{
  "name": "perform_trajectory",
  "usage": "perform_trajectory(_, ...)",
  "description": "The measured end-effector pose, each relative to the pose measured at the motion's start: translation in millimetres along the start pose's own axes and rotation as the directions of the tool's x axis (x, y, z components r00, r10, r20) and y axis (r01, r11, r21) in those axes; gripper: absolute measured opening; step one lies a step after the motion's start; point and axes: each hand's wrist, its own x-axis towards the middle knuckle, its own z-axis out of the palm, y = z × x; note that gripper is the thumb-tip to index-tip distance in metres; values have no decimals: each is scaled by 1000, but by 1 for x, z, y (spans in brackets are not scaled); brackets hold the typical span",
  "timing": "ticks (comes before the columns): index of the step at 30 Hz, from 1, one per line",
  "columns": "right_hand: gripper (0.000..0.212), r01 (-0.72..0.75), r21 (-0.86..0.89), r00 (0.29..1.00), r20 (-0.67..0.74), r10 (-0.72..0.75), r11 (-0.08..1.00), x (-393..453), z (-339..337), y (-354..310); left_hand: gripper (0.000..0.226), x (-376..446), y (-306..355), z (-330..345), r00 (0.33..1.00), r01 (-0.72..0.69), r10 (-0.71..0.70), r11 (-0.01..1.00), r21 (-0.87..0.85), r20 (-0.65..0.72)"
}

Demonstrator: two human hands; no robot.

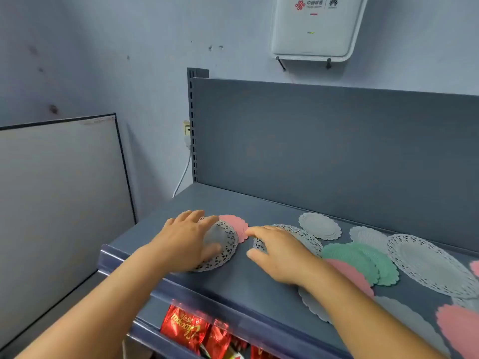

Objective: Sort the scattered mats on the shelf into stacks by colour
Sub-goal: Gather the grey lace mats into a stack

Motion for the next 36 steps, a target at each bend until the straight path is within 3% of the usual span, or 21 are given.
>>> perform_trajectory(6,63,-56,-33,994,93,59,998,27,20,-25,90,11,-17,14,986,111,-108,994,-12,130)
perform_trajectory(14,71,-141,98,988,73,134,985,40,24,-34,90,17,-22,13,992,121,-114,975,-188,44)
perform_trajectory(19,75,-230,288,971,6,239,929,45,28,-39,81,19,-22,11,981,97,-148,934,-343,-124)
perform_trajectory(21,63,-277,345,954,-12,299,897,47,28,-41,75,22,-20,11,977,95,-151,943,-320,-153)
perform_trajectory(23,26,-276,332,949,-54,310,902,46,28,-41,67,23,-19,10,963,119,-183,948,-296,-199)
perform_trajectory(26,38,-260,312,946,-108,306,914,40,21,-34,49,23,-19,3,932,150,-250,926,-347,-264)
perform_trajectory(32,17,-328,395,865,-239,441,858,17,-21,15,30,37,27,-13,952,27,-192,830,-557,-240)
perform_trajectory(36,3,-401,441,780,-295,552,803,1,-38,48,28,57,70,-7,971,41,-184,752,-658,-150)
